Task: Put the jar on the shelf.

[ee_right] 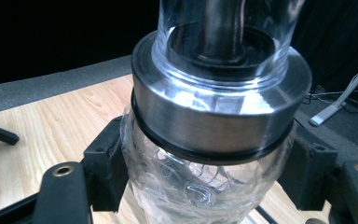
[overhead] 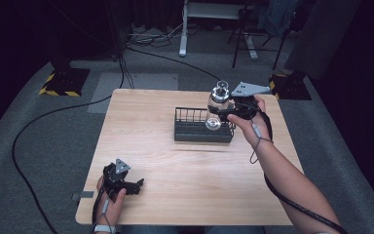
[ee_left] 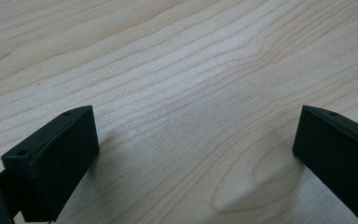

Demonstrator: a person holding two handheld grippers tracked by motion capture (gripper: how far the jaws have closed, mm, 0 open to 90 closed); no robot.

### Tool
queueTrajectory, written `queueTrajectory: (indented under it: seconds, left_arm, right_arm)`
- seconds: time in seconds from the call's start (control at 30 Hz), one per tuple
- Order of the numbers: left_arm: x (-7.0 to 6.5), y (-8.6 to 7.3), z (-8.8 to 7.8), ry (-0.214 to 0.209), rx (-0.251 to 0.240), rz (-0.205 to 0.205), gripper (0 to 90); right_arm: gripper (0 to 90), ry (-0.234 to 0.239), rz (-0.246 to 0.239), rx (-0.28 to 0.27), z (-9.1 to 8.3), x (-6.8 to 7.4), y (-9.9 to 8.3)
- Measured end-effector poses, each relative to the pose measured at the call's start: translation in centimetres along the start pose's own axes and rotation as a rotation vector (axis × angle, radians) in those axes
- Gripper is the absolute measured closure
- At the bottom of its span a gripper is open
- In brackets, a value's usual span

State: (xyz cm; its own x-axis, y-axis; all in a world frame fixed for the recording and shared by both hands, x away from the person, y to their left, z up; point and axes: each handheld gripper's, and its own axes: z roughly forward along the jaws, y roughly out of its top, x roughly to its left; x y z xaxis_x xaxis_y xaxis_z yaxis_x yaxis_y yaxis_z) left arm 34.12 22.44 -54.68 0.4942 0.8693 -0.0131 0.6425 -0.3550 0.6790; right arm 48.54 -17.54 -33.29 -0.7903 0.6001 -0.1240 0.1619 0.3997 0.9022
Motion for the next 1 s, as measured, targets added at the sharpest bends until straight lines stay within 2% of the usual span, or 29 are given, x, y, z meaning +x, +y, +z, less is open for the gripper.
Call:
queueTrajectory:
  seconds: [0.37,1.0]
  left_arm:
    - [0.0,0.0,0.0,0.0,0.0,-0.001,0.3]
    - [0.0,0.1,0.1,0.001,-0.001,0.0,0.2]
  right_arm:
    - [28.5,-0.018,0.028,-0.003,2.4,-1.5,0.2]
    - [28.5,-0.011,0.038,0.026,6.6,-2.4,-1.3]
